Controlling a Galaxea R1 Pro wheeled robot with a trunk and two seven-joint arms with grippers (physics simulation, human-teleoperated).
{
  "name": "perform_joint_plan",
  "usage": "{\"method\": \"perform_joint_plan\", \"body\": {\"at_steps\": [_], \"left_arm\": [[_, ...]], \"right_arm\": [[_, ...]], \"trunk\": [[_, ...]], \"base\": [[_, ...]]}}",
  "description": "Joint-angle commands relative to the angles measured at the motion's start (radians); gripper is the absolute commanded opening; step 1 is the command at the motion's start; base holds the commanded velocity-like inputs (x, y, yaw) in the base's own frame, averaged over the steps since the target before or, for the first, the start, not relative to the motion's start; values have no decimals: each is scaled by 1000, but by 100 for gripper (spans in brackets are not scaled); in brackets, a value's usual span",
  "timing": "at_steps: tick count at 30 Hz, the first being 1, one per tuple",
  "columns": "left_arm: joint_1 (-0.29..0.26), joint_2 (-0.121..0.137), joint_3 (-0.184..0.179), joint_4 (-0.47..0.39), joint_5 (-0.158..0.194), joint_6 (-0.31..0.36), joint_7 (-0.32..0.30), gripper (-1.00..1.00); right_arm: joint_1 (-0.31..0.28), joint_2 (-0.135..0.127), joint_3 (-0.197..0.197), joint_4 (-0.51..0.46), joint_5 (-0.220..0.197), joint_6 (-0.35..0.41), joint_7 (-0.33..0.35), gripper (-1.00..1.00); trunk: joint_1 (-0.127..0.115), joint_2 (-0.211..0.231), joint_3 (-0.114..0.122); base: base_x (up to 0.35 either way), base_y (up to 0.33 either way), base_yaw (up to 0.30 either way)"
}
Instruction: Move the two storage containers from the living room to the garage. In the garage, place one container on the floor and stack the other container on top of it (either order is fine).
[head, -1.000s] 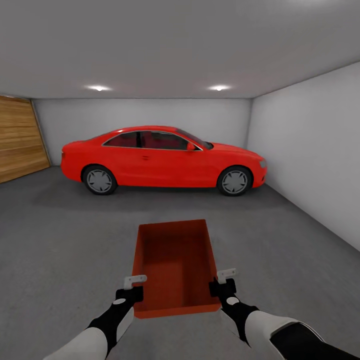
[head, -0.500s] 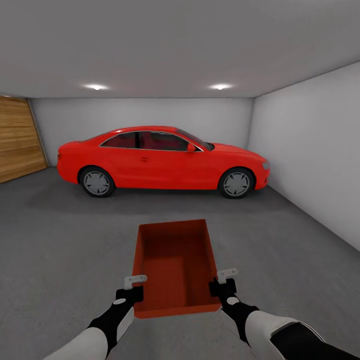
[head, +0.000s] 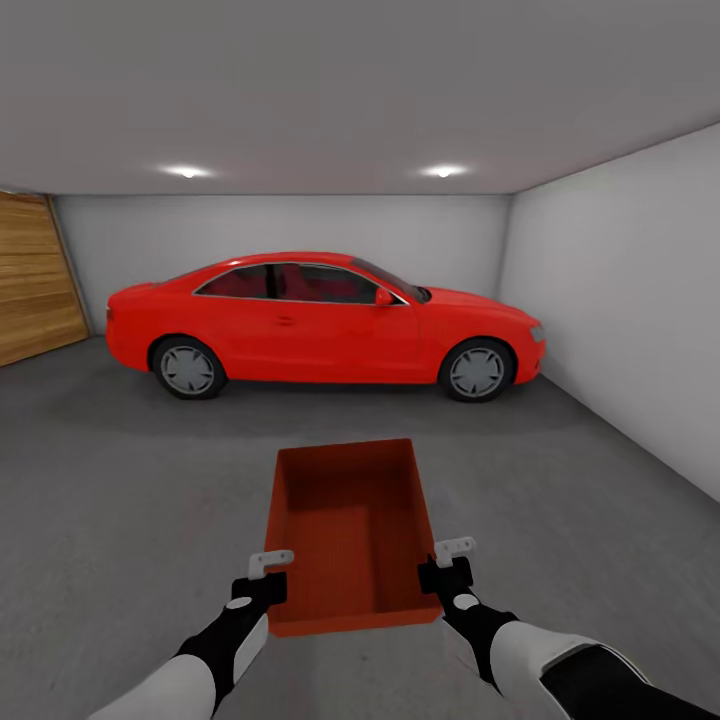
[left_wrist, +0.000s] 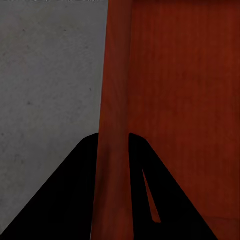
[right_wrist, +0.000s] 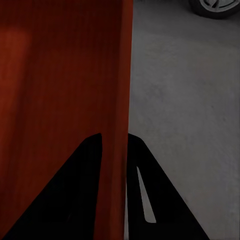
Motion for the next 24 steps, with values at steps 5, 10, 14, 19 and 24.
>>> {"method": "perform_joint_plan", "body": {"at_steps": [5, 10, 14, 19, 24], "left_arm": [[0, 54, 9, 4, -2, -4, 6, -100], [0, 54, 9, 4, -2, -4, 6, -100], [0, 54, 9, 4, -2, -4, 6, -100], [0, 54, 9, 4, -2, -4, 6, -100], [0, 54, 9, 4, -2, -4, 6, -100]], "right_arm": [[-3, 1, -58, -45, -23, -54, -60, -100], [-3, 1, -58, -45, -22, -54, -60, -100], [-3, 1, -58, -45, -23, -54, -60, -100], [-3, 1, -58, -45, -24, -54, -60, -100], [-3, 1, -58, -45, -23, -55, -60, -100]], "trunk": [[1, -2, -2], [1, -2, -2], [1, -2, -2], [1, -2, -2], [1, -2, -2]], "base": [[320, 0, 0], [320, 0, 0], [320, 0, 0], [320, 0, 0], [320, 0, 0]]}}
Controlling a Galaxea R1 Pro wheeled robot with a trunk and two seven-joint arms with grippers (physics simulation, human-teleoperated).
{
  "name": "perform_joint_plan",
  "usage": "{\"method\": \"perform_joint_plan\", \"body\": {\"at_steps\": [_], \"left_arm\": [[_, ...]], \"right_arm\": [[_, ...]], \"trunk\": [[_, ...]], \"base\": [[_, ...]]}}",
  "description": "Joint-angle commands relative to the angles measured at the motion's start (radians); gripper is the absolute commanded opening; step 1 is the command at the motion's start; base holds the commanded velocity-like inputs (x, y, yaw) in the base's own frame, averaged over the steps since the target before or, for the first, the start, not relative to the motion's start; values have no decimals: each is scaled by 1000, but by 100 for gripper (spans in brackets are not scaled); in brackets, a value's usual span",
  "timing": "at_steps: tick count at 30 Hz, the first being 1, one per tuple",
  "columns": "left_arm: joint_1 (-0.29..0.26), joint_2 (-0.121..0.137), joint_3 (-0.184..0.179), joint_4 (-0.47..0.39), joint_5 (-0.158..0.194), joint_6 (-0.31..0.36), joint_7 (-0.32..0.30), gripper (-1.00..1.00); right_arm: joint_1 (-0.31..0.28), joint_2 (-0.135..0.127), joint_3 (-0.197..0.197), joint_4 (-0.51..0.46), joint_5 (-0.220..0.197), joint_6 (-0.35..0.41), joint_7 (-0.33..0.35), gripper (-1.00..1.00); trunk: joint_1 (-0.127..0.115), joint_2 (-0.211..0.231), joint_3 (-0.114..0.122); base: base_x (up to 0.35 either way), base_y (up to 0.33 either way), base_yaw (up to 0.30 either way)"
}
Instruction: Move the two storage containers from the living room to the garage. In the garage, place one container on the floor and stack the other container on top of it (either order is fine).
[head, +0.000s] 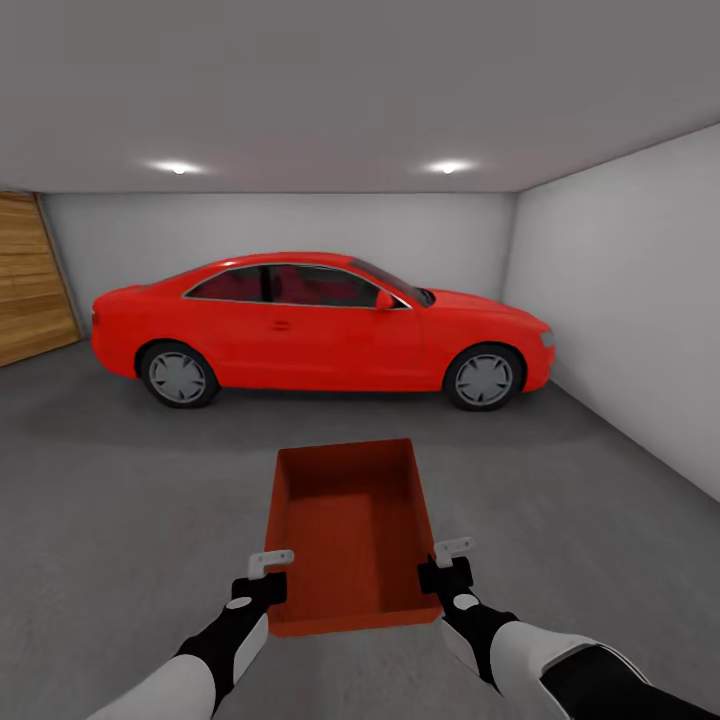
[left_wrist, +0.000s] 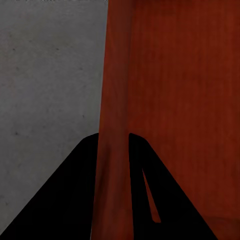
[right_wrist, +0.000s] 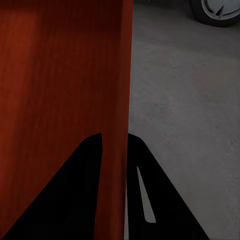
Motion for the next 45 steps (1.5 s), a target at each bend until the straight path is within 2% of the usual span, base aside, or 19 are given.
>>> {"method": "perform_joint_plan", "body": {"at_steps": [1, 9, 45], "left_arm": [[0, 53, 10, 4, -3, -4, 6, -100], [0, 53, 10, 4, -3, -4, 6, -100], [0, 54, 11, 4, -1, -2, 6, -100]], "right_arm": [[-3, 1, -56, -46, -24, -54, -59, -100], [-3, 3, -56, -46, -25, -54, -70, -100], [-3, 2, -56, -46, -27, -57, -73, -100]], "trunk": [[1, -2, -2], [1, -2, -2], [1, -2, -2]], "base": [[320, 0, 0], [320, 0, -90], [320, 0, -273]]}}
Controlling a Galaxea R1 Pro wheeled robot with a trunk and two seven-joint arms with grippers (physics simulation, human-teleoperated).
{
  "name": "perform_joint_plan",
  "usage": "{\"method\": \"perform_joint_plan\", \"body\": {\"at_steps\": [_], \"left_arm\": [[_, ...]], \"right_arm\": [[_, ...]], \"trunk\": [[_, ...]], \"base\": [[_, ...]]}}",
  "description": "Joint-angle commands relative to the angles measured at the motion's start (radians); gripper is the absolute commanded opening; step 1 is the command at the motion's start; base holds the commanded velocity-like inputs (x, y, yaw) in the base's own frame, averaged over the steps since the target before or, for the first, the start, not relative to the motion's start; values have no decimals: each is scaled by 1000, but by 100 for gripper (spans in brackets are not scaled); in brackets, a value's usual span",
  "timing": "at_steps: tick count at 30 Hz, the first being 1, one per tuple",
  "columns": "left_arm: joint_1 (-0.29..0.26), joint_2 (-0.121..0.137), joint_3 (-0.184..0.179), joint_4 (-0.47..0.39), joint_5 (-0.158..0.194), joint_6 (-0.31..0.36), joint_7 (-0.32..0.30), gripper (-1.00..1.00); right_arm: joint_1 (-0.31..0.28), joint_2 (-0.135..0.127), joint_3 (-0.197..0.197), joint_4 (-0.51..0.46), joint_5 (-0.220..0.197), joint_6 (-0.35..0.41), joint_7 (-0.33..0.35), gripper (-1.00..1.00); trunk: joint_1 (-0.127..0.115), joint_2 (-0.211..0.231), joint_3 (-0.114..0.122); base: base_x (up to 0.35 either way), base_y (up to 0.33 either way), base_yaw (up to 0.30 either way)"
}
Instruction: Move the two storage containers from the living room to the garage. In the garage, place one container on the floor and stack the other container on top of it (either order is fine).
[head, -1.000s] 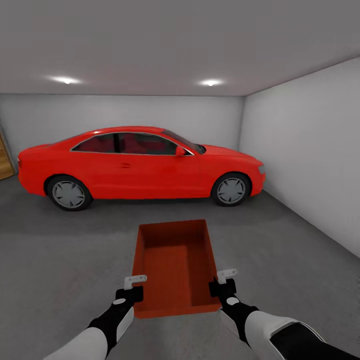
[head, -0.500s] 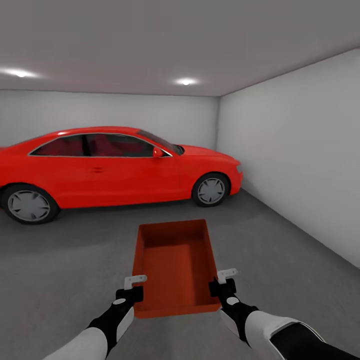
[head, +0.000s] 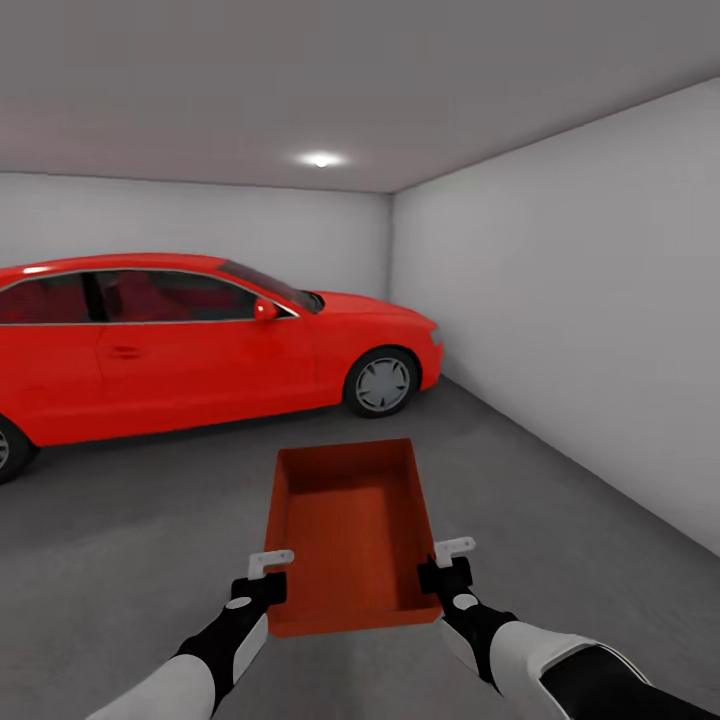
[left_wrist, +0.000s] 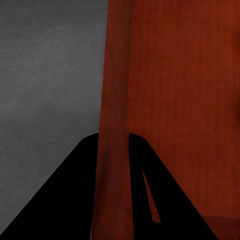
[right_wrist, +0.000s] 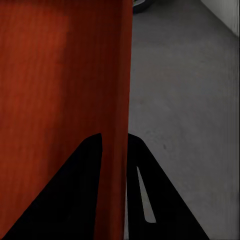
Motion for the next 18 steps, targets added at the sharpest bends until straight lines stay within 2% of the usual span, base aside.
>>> {"method": "perform_joint_plan", "body": {"at_steps": [1, 18], "left_arm": [[0, 53, 12, 4, -3, -4, 6, -100], [0, 52, 14, 23, -6, -5, 5, -100]], "right_arm": [[-3, 1, -60, -44, -24, -60, -72, -100], [-3, 1, -60, -44, -25, -59, -72, -100]], "trunk": [[1, -2, -2], [1, -2, -2]], "base": [[320, 0, -274], [320, 0, -274]]}}
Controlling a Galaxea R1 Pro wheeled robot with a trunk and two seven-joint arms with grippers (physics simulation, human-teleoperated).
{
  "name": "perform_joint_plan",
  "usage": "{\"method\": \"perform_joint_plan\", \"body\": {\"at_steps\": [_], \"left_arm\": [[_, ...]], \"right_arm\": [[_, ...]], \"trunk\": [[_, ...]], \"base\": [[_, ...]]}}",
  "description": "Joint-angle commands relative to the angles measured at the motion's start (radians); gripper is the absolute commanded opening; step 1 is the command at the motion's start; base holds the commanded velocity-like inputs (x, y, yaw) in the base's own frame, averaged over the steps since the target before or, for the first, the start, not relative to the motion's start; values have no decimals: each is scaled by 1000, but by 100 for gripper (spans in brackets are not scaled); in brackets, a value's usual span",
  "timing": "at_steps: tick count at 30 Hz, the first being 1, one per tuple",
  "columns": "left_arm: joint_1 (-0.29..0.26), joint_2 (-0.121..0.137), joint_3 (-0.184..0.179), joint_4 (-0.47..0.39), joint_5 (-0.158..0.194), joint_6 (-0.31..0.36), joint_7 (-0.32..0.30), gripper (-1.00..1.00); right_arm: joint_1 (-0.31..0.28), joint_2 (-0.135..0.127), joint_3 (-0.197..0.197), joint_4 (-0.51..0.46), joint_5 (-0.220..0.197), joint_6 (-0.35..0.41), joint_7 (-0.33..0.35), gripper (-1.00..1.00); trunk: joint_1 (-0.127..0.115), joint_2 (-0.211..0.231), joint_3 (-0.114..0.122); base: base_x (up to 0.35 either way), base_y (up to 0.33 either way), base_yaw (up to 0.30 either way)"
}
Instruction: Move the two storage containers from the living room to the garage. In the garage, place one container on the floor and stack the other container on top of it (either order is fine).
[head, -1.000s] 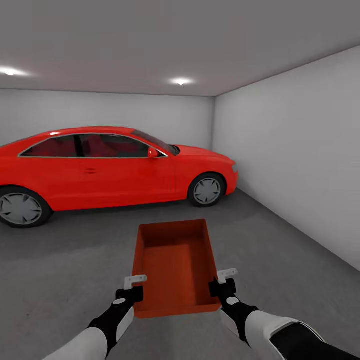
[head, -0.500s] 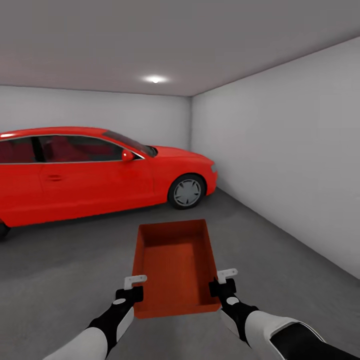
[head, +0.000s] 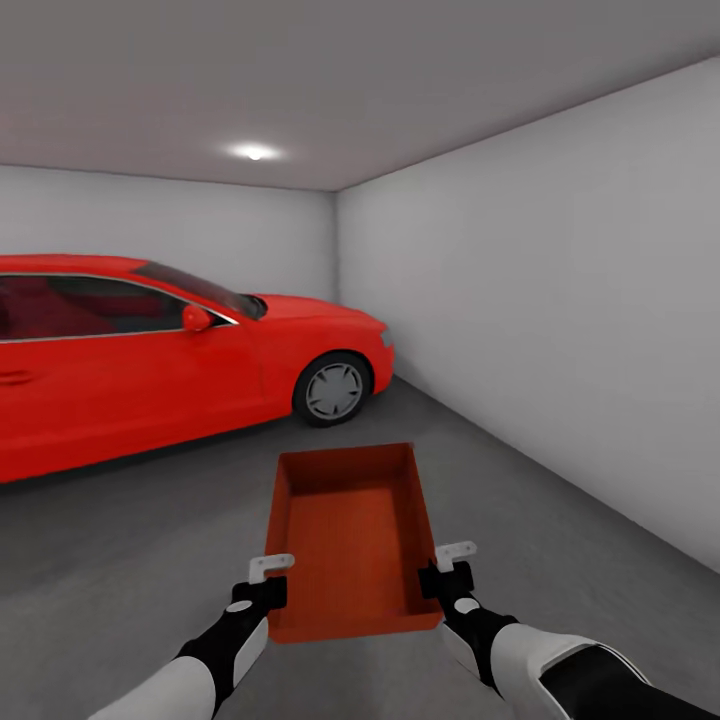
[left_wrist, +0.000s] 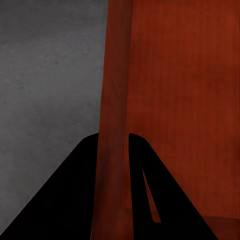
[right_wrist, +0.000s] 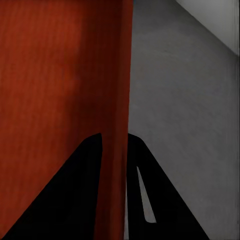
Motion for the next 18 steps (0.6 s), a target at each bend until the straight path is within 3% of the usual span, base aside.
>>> {"method": "perform_joint_plan", "body": {"at_steps": [1, 18], "left_arm": [[1, 54, 8, 4, -1, -3, 5, -100], [1, 55, 9, 4, 1, -2, 5, -100]], "right_arm": [[-3, 1, -55, -68, -25, -53, -76, -100], [-3, 1, -55, -68, -25, -53, -75, -100]], "trunk": [[1, -2, -2], [1, -2, -2]], "base": [[320, 0, -274], [321, 6, -274]]}}
